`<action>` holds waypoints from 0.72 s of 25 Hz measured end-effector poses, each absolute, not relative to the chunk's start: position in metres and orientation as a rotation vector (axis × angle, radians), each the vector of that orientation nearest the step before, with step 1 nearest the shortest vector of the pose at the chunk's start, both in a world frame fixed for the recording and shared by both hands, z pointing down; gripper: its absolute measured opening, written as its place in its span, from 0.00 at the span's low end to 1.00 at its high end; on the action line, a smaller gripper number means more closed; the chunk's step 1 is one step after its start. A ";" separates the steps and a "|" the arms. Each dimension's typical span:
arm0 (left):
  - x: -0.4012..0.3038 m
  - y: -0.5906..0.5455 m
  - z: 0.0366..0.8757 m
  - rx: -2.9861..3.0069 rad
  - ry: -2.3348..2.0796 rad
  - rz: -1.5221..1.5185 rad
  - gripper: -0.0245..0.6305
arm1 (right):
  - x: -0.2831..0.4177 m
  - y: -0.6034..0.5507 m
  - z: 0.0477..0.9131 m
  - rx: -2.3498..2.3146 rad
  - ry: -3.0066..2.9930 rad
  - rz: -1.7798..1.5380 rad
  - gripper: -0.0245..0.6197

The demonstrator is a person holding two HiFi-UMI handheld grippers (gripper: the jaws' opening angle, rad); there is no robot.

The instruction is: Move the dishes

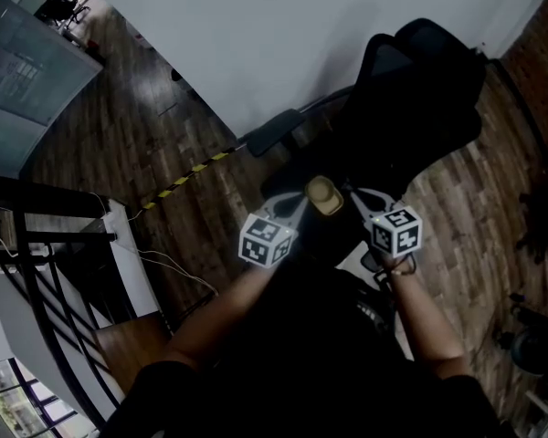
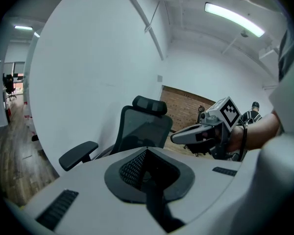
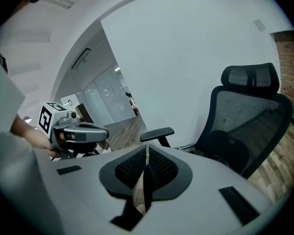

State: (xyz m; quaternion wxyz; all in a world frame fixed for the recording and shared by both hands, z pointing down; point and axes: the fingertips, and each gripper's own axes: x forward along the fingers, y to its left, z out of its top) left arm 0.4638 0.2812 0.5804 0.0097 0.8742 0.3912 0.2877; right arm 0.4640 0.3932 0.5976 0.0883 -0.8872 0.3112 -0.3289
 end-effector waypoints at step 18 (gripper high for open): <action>0.534 0.303 0.638 2.641 1.433 1.058 0.02 | 0.509 0.403 0.686 -2.437 0.716 -1.168 0.15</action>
